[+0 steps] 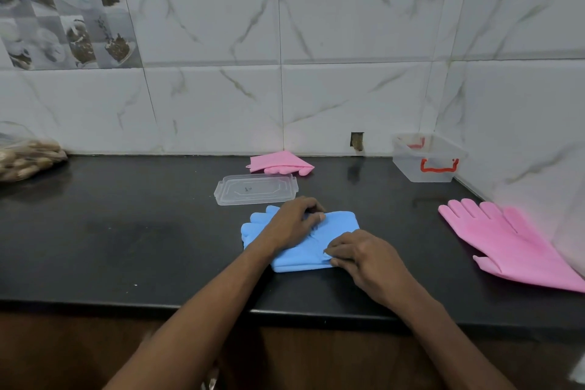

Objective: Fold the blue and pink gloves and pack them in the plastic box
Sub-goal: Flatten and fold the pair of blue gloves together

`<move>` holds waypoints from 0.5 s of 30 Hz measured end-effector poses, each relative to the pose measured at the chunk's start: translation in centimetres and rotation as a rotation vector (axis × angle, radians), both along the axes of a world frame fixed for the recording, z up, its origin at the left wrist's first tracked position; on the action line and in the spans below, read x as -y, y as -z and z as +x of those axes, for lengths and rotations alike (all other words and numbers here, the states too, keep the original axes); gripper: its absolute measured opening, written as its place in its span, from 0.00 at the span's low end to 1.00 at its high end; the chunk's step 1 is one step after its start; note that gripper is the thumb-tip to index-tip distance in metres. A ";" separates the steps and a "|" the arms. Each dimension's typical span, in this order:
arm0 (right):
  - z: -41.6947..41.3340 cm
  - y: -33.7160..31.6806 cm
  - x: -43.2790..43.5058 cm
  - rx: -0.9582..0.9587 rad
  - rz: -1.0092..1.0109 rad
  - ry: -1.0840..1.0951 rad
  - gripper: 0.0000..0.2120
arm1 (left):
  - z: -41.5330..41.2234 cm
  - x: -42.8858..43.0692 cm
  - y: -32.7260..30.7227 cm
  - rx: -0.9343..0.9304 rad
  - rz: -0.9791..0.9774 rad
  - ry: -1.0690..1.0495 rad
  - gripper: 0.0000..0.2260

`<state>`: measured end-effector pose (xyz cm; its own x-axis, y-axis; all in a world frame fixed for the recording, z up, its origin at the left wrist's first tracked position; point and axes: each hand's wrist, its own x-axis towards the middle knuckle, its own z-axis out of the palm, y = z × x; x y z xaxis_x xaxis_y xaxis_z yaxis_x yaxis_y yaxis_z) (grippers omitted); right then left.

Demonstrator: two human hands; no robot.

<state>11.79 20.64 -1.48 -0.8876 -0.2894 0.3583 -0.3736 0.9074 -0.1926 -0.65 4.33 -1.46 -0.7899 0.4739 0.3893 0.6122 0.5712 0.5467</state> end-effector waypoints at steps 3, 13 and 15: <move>0.2 -0.1 0.1 0.049 0.042 -0.013 0.16 | 0.0 -0.2 -0.1 -0.029 -0.025 0.009 0.13; -0.2 -1.9 0.5 0.216 -0.275 0.677 0.23 | 0.5 -0.5 -0.2 -0.255 -0.240 0.055 0.10; -0.7 -1.9 0.9 0.273 -0.322 0.669 0.21 | 0.5 -0.1 -0.4 -0.178 -0.260 0.075 0.12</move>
<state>11.12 19.73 0.41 -0.9052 0.4177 0.0782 0.3299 0.8067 -0.4903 -0.20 4.42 -1.02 -0.6789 0.6301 0.3768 0.7312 0.6270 0.2689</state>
